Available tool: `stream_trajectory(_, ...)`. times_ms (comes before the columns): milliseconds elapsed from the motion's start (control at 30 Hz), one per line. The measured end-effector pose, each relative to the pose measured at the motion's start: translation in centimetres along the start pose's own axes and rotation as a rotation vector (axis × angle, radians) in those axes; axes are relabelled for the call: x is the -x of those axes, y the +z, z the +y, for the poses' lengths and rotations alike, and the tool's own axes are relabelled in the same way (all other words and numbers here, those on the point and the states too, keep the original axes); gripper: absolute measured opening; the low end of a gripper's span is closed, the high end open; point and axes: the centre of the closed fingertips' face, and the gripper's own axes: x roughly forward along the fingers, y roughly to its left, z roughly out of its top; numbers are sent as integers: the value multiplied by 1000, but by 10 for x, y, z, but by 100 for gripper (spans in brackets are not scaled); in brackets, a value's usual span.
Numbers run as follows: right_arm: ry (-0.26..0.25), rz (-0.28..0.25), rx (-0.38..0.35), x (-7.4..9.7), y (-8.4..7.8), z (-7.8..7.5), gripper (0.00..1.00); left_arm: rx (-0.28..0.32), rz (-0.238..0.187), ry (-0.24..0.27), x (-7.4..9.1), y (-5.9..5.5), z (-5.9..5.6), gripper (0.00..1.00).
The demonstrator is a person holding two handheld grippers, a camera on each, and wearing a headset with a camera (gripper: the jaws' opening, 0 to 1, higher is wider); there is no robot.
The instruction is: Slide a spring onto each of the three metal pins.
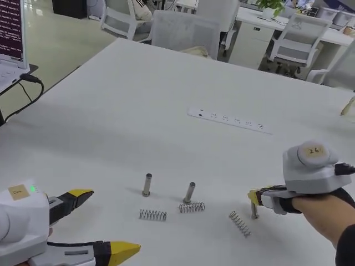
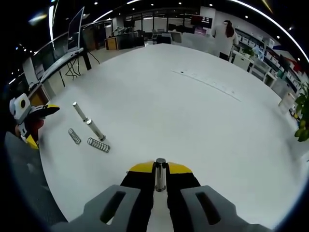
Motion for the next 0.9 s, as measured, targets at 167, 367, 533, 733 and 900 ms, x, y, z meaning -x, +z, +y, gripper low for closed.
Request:
stream_trajectory(167, -1, -4, 6, 3, -1, 1, 6, -2, 0, -1, 0, 0, 0, 88)
stream_trajectory(367, -2, -10, 7, 7, -2, 2, 6, -5, 1, -3, 0, 1, 0, 88)
stream_trajectory(533, -4, -19, 6, 9, -3, 2, 6, -10, 3, -5, 0, 1, -1, 88)
stream_trajectory(733, -6, -20, 7, 12, -4, 3, 6, -12, 3, -8, 1, 3, -3, 88)
stream_trajectory(900, -7, -20, 10, 14, -6, 3, 6, -15, 4, -9, 1, 2, -3, 88)
